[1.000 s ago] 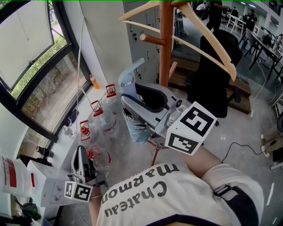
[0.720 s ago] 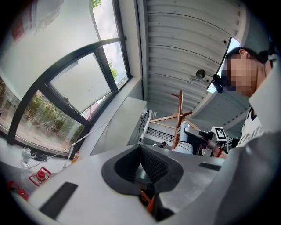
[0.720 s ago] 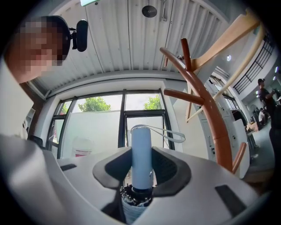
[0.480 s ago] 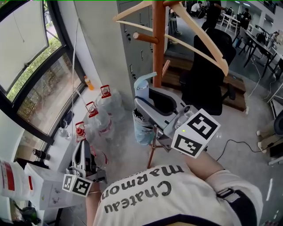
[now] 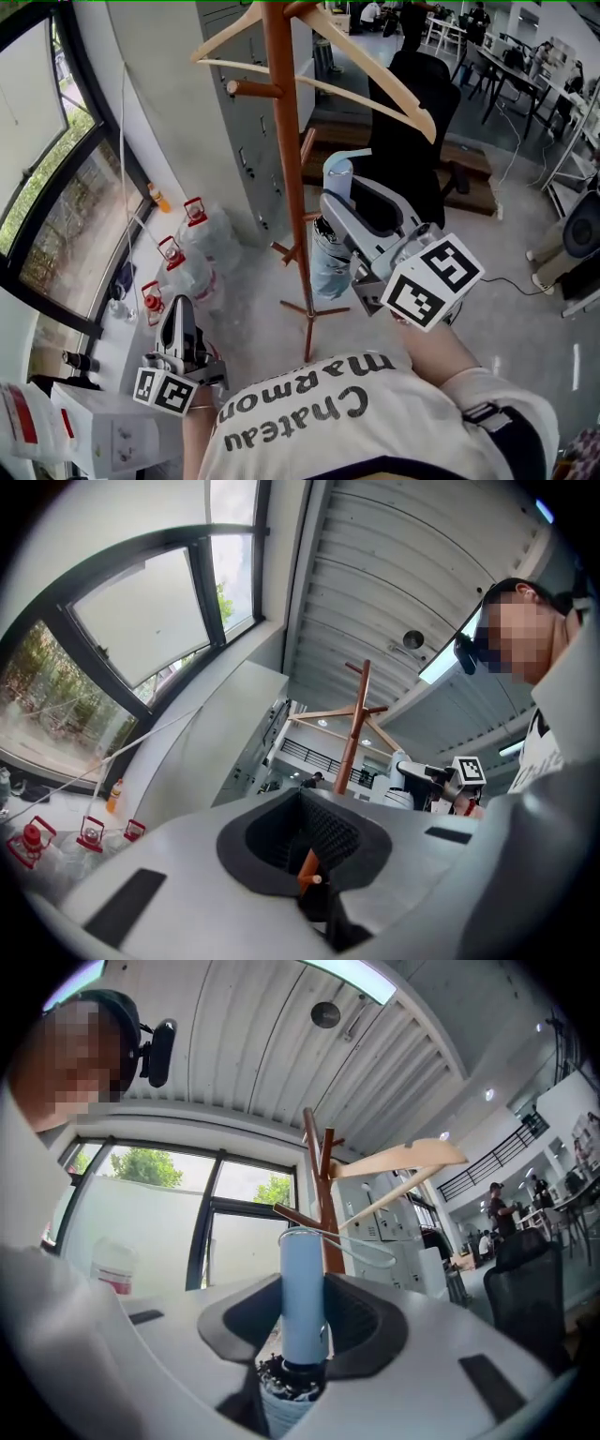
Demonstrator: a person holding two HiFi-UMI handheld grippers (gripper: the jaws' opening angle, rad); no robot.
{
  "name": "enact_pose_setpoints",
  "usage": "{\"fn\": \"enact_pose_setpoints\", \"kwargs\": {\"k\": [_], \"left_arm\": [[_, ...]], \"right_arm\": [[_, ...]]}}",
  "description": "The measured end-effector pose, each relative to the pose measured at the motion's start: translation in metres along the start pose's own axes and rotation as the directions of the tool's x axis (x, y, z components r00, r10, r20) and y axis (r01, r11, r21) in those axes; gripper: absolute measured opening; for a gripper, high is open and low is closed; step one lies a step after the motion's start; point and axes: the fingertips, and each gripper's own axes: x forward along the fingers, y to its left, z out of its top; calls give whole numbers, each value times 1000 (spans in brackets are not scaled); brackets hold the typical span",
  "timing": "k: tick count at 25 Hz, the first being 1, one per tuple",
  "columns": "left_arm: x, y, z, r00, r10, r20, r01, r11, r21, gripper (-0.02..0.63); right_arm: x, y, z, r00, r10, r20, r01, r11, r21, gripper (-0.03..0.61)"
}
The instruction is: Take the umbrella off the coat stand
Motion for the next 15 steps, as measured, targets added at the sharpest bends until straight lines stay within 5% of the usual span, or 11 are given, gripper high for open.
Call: {"fn": "enact_pose_setpoints", "kwargs": {"k": [15], "left_arm": [[21,-14,-12,997,-73,-35,73,997,-17,23]], "right_arm": [[-30,-26,-5,993,-118,-11,118,993,-21,152]]}}
